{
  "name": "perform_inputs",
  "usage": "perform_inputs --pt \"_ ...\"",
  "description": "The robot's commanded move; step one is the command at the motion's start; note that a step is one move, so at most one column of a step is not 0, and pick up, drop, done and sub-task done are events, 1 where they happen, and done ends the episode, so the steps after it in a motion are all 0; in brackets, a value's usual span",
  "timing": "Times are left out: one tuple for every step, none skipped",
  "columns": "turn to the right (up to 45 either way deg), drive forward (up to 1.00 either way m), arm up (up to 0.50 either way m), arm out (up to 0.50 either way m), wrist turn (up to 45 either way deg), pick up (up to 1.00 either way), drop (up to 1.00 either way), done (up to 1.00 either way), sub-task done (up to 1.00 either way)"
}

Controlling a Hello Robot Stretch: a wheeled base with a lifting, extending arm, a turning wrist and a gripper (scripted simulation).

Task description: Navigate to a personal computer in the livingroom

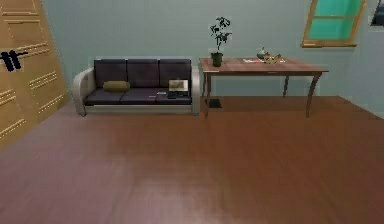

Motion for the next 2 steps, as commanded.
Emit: perform_inputs --pt "0.0 0.5 0.0 0.0 0.0 0.0 0.0 0.0 0.0" --pt "-24.0 0.0 0.0 0.0 0.0 0.0 0.0 0.0 0.0"
